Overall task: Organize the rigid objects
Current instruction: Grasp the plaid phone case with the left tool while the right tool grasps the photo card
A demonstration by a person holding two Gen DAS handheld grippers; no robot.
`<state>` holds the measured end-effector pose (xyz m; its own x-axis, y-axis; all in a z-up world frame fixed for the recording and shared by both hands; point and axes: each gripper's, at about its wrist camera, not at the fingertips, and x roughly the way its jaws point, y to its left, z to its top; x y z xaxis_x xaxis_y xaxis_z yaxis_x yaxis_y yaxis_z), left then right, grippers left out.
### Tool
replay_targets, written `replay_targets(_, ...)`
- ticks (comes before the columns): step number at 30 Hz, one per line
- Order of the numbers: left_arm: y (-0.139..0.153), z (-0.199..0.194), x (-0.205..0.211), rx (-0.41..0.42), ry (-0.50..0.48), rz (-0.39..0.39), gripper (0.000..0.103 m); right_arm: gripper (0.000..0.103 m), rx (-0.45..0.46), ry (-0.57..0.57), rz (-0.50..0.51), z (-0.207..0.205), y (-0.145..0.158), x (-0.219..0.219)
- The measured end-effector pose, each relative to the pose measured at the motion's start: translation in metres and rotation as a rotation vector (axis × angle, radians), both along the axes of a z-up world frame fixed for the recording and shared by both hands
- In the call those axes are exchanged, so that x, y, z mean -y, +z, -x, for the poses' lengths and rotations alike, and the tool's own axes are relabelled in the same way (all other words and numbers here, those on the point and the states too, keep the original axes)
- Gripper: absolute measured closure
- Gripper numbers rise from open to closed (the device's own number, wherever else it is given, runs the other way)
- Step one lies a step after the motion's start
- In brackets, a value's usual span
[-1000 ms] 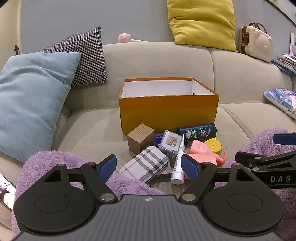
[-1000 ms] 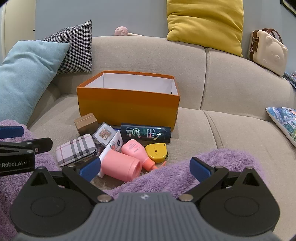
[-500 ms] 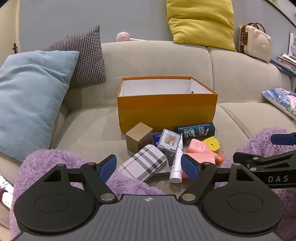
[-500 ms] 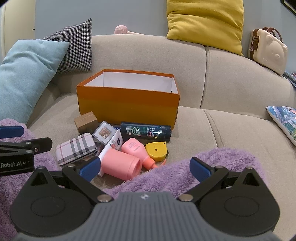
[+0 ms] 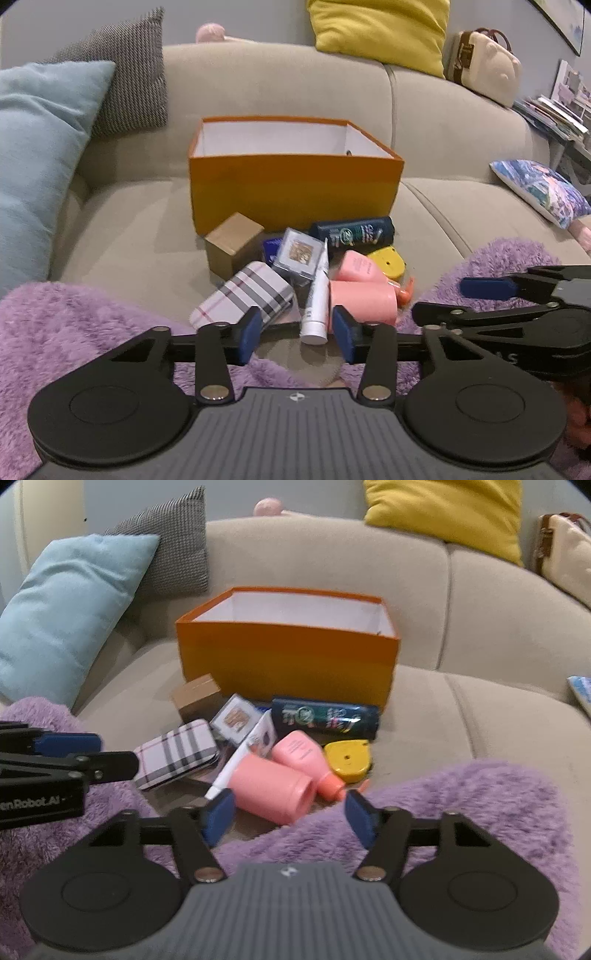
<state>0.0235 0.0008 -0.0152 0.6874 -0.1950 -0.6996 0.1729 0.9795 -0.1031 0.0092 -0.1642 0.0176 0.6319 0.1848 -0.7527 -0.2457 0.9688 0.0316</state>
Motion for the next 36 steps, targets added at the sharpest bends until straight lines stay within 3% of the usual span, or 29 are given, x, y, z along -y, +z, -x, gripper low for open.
replay_targets(2, -0.003, -0.006, 0.0, -0.02, -0.011, 0.005, 0.065, 0.056, -0.026, 0.013, -0.004, -0.006, -0.004, -0.002)
replay_targets(5, -0.005, -0.018, -0.002, -0.049, -0.015, -0.008, 0.066, 0.065, -0.047, 0.033, -0.009, -0.018, -0.008, -0.007)
replay_targets(12, -0.011, -0.053, -0.02, -0.126, -0.01, -0.03, 0.064, 0.065, -0.088, 0.062, -0.051, -0.054, -0.018, -0.02)
replay_targets(16, -0.019, -0.073, -0.029, -0.178, -0.049, -0.055, 0.045, 0.066, -0.13, 0.086, -0.08, -0.075, -0.028, -0.032)
replay_targets(22, -0.034, -0.104, -0.039, -0.255, -0.167, -0.14, 0.025, 0.079, -0.178, 0.137, -0.111, -0.101, -0.04, -0.053)
replay_targets(27, -0.052, -0.133, -0.048, -0.355, -0.25, -0.12, 0.024, 0.085, -0.205, 0.178, -0.086, -0.112, -0.055, -0.072)
replay_targets(33, -0.082, -0.166, -0.059, -0.554, -0.25, -0.003, 0.023, 0.088, -0.241, 0.18, -0.082, -0.12, -0.066, -0.073)
replay_targets(36, -0.084, -0.168, -0.058, -0.559, -0.268, 0.033, 0.028, 0.092, -0.236, 0.179, -0.071, -0.122, -0.068, -0.074)
